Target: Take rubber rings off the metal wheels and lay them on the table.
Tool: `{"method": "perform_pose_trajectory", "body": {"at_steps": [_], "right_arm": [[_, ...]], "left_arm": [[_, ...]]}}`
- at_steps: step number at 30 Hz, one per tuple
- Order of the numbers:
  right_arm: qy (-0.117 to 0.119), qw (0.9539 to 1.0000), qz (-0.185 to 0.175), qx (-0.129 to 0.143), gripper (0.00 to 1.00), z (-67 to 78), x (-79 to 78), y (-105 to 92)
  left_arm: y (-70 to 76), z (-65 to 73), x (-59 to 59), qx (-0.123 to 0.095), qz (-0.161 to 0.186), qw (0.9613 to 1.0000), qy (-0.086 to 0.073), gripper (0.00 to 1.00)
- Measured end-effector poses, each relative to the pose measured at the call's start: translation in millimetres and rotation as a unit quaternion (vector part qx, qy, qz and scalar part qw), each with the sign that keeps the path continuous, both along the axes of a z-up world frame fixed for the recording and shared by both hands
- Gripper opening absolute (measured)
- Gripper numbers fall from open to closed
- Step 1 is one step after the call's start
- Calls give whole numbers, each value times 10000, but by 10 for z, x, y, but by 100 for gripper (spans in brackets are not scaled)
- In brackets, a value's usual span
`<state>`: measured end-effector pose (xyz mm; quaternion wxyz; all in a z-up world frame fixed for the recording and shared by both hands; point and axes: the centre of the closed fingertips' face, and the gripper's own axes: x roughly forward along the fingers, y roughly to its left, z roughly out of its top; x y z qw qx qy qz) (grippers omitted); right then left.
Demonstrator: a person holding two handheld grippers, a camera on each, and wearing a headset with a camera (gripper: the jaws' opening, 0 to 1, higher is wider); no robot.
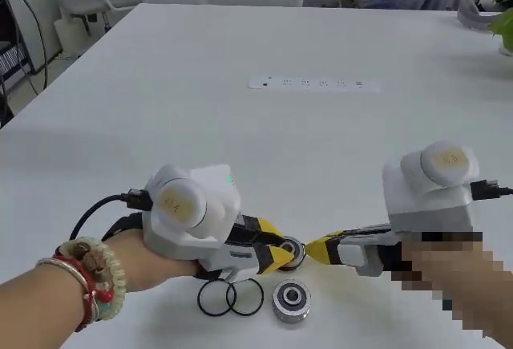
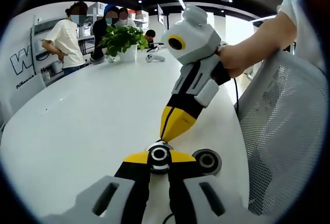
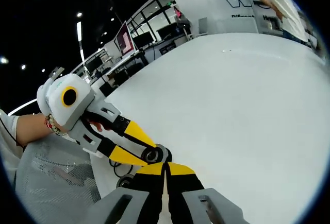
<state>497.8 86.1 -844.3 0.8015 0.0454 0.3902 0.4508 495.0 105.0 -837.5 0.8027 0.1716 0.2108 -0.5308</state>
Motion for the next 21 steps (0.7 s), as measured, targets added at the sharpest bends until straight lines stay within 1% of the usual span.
{"method": "perform_pose_trajectory", "body": {"at_steps": [3, 8, 11, 15, 21], "right_arm": [[49, 10000, -34, 49, 0, 6, -1, 8], [286, 9991, -200, 229, 0, 8, 2, 0], [328, 9989, -221, 267, 0, 17, -7, 10], [435, 9981, -278, 343, 0, 26, -8, 15], [422, 9982, -271, 319, 0, 33, -2, 23]], "left_arm": [[-4, 3, -4, -76, 17, 10000, -38, 7], [-9, 6, -3, -254, 20, 9996, -95, 7], [-18, 10, 1, -327, 39, 9994, -104, 7], [-29, 13, 6, -363, 55, 9993, -116, 7], [-35, 15, 12, -409, 66, 9991, -134, 7]]}}
